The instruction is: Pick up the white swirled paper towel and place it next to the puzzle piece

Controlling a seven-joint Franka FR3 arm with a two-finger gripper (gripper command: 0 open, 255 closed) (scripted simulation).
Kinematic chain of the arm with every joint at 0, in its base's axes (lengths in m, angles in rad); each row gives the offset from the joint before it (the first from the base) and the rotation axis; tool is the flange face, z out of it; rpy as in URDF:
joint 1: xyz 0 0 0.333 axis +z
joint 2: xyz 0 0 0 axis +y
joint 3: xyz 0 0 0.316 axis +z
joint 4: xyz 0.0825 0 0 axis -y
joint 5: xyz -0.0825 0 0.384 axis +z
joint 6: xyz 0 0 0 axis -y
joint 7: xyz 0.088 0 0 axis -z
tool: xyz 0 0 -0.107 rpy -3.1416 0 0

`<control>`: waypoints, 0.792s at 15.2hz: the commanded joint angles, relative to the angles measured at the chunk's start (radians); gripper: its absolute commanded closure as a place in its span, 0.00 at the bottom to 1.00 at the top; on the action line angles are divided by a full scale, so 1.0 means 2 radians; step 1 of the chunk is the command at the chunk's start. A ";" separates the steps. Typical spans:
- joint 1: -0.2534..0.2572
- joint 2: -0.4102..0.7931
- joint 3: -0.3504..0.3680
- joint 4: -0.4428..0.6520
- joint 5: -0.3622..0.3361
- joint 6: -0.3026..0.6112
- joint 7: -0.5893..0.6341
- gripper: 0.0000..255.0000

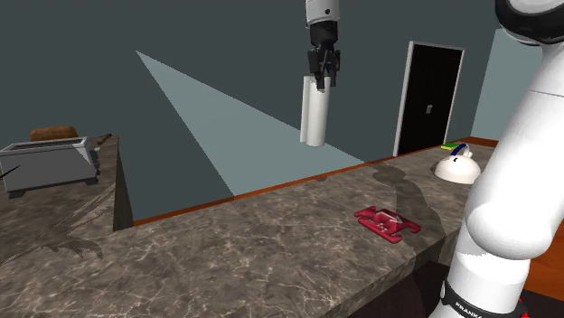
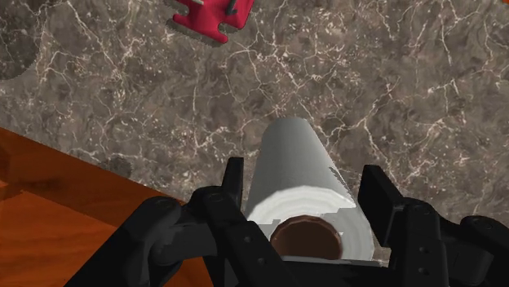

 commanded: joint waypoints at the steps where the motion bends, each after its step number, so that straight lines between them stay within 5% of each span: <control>1: -0.010 0.001 -0.016 0.002 -0.005 0.001 -0.028 1.00; 12: -0.068 0.051 -0.104 0.057 -0.014 0.011 -0.176 1.00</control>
